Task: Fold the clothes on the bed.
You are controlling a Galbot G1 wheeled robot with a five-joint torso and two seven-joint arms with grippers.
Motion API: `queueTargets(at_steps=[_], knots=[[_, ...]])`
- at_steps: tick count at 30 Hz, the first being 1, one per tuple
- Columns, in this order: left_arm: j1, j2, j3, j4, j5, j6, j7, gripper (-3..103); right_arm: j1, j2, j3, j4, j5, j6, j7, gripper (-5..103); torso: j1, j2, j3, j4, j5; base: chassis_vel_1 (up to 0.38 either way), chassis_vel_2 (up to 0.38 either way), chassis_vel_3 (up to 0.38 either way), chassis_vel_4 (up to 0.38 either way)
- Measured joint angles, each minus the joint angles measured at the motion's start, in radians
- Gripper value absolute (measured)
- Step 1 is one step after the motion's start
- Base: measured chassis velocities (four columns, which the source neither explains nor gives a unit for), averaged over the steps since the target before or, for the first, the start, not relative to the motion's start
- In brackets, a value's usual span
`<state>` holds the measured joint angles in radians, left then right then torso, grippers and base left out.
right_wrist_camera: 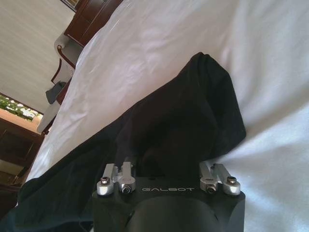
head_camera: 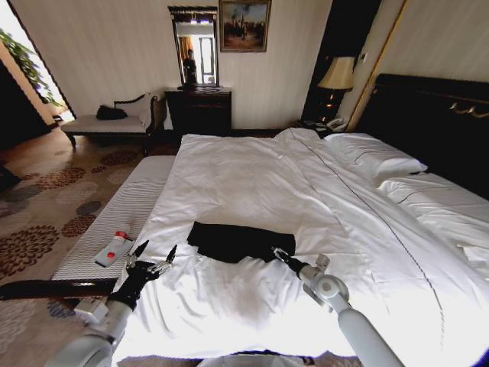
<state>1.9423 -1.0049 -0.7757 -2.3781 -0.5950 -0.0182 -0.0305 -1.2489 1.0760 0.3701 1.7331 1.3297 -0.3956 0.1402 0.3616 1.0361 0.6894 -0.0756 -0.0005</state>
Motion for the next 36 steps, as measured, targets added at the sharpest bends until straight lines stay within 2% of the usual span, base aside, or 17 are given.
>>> queueTargets(at_steps=[2,3,5,8,9,11,13,24,36], knots=[[0.000,0.000,0.000,0.000,0.000,0.000,0.000,100,0.000,0.005,0.002,0.000,-0.003,0.002,0.000,42,0.000,0.000,0.000,0.0000,0.0000,0.000,0.000,0.000,0.000],[0.000,0.000,0.000,0.000,0.000,0.000,0.000,100,0.000,0.005,0.002,0.000,-0.003,0.002,0.000,42,0.000,0.000,0.000,0.0000,0.0000,0.000,0.000,0.000,0.000],[0.000,0.000,0.000,0.000,0.000,0.000,0.000,100,-0.001,0.011,0.003,-0.002,-0.008,0.004,0.001,32,0.000,0.000,0.000,0.0001,0.0000,0.000,0.000,0.000,0.000],[0.000,0.000,0.000,0.000,0.000,0.000,0.000,100,-0.004,0.015,0.003,-0.003,-0.013,0.006,0.000,26,0.000,0.000,0.000,0.0001,0.0000,0.000,0.000,0.000,0.000],[0.000,0.000,0.000,0.000,0.000,0.000,0.000,100,-0.006,0.017,0.003,-0.004,-0.018,0.008,-0.002,15,0.000,0.000,0.000,0.0001,0.0000,0.000,0.000,0.000,0.000],[0.000,0.000,0.000,0.000,0.000,0.000,0.000,100,-0.007,0.017,0.003,-0.004,-0.020,0.009,-0.003,15,0.000,0.000,0.000,0.0001,0.0000,0.000,0.000,0.000,0.000],[0.000,0.000,0.000,0.000,0.000,0.000,-0.001,100,-0.007,0.018,0.003,-0.004,-0.025,0.011,-0.005,8,0.000,0.000,0.000,0.0001,0.0000,0.000,0.000,0.000,0.000],[0.000,0.000,0.000,0.000,0.000,0.000,-0.001,100,-0.011,-0.005,0.008,0.020,-0.105,0.043,-0.012,8,0.000,0.000,0.000,0.0002,0.0001,0.000,0.000,0.000,0.000],[0.000,0.000,0.000,0.000,0.000,0.000,-0.001,100,-0.068,-0.087,0.099,0.072,-0.211,0.090,-0.029,8,0.000,0.000,0.000,-0.0002,0.0001,0.000,0.000,0.000,0.000]])
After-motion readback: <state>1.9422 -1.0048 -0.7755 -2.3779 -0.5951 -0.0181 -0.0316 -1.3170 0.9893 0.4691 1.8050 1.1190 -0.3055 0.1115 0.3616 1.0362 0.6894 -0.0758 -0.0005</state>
